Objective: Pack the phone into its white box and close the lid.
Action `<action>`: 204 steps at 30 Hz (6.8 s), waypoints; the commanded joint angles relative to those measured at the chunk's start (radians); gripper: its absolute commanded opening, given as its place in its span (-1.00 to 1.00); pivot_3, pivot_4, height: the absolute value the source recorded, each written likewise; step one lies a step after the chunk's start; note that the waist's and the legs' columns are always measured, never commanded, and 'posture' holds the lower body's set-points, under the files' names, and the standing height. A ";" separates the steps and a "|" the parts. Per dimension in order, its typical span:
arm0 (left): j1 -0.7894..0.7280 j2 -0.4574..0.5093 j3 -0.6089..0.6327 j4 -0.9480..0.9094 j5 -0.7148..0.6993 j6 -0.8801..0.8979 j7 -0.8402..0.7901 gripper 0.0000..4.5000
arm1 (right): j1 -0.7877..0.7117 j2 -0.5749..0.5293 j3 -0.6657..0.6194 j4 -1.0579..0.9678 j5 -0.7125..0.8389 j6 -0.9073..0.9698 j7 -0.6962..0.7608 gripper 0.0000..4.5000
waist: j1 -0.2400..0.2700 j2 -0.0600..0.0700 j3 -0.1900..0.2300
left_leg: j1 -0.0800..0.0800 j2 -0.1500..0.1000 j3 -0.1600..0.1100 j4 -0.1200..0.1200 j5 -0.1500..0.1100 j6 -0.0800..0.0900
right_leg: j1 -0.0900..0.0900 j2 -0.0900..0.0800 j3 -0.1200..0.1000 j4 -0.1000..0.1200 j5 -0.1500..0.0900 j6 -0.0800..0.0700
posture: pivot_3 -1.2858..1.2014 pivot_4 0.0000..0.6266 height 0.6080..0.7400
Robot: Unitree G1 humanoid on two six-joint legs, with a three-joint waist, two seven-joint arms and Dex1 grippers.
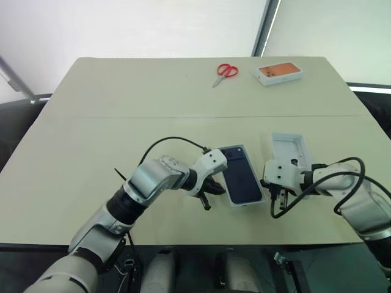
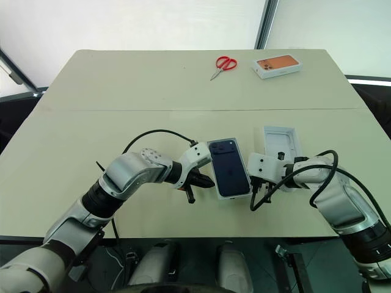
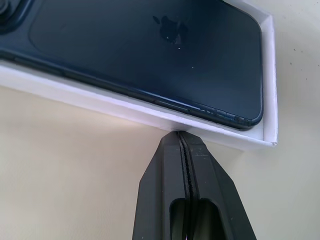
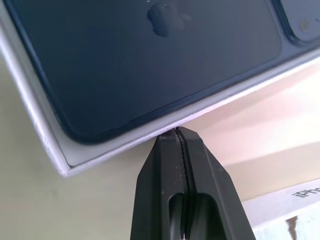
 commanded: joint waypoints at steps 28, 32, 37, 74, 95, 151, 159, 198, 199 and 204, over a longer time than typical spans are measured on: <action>0.012 0.007 0.046 -0.013 -0.003 -0.004 0.012 -0.98 | 0.004 -0.019 -0.020 -0.065 0.044 -0.006 0.018 -1.00 | -0.001 0.000 0.000 | 0.000 0.000 0.000 0.000 0.000 0.000 | 0.000 0.000 0.000 0.000 0.000 0.000 | 0.03 -0.52 0.35; 0.013 0.007 0.046 -0.013 -0.002 -0.004 0.012 -0.98 | 0.004 -0.020 -0.019 -0.065 0.045 -0.006 0.017 -1.00 | -0.001 0.000 0.000 | 0.000 0.000 0.000 0.000 0.000 0.000 | 0.000 0.000 0.000 0.000 0.000 0.000 | 0.03 -0.52 0.35; 0.107 0.140 0.156 -0.109 -0.043 0.010 -0.012 -1.00 | 0.023 -0.094 -0.201 -0.076 0.168 0.078 0.074 -0.20 | -0.004 0.001 0.000 | 0.001 0.002 0.000 0.000 0.000 0.000 | 0.000 0.000 0.000 0.000 0.000 0.000 | 0.03 -0.52 0.35; 0.424 0.307 0.347 -0.197 -0.024 -0.830 -0.353 -1.00 | -0.398 0.292 -0.223 0.144 0.321 1.090 -0.628 -0.34 | -0.005 0.003 0.000 | 0.002 0.000 0.001 -0.001 -0.002 0.004 | 0.001 -0.002 -0.001 0.000 0.000 0.000 | 0.03 -0.52 0.35; 0.447 0.308 0.506 -0.007 0.025 -0.892 -0.211 -1.00 | -0.578 0.397 -0.544 0.295 1.508 1.090 -1.005 -0.99 | -0.004 0.006 0.002 | 0.001 0.001 0.002 -0.001 -0.002 0.004 | 0.000 -0.001 0.000 0.001 0.000 0.000 | 0.03 -0.52 0.35; 0.300 0.179 0.411 -0.086 -0.019 -0.407 -0.054 -1.00 | -0.272 -0.229 0.064 -0.022 0.746 0.343 -0.619 -0.99 | 0.005 0.008 0.004 | -0.001 0.002 0.002 0.000 -0.003 0.006 | -0.002 0.001 0.002 0.000 0.000 0.000 | 0.03 -0.52 0.35; 0.214 0.139 0.193 -0.065 0.048 -0.357 -0.063 -1.00 | -0.211 -0.237 0.054 -0.083 0.578 0.261 -0.420 -0.99 | -0.002 0.008 0.004 | -0.001 0.001 0.002 0.000 -0.003 0.006 | -0.002 0.001 0.002 -0.001 0.000 0.000 | 0.03 -0.52 0.35; 0.185 0.032 0.108 -0.138 0.026 -0.340 -0.135 -1.00 | -0.050 -0.162 -0.043 -0.224 0.436 0.304 -0.242 -0.99 | 0.000 0.008 0.004 | -0.001 0.001 0.002 0.000 -0.002 0.006 | -0.001 0.000 0.002 -0.001 0.000 0.000 | 0.03 -0.52 0.35; 0.187 0.038 0.103 -0.136 0.031 -0.342 -0.136 -1.00 | -0.047 -0.163 -0.043 -0.224 0.434 0.303 -0.240 -0.99 | 0.000 0.008 0.004 | -0.001 0.001 0.002 0.000 -0.003 0.006 | -0.001 0.000 0.002 -0.001 0.000 0.000 | 0.03 -0.52 0.35; 0.191 0.071 0.086 -0.114 0.058 -0.350 -0.134 -1.00 | -0.028 -0.165 -0.037 -0.230 0.414 0.294 -0.229 -0.99 | 0.000 0.008 0.004 | -0.001 0.001 0.002 0.000 -0.002 0.006 | -0.001 0.001 0.002 -0.001 0.000 0.000 | 0.03 -0.52 0.35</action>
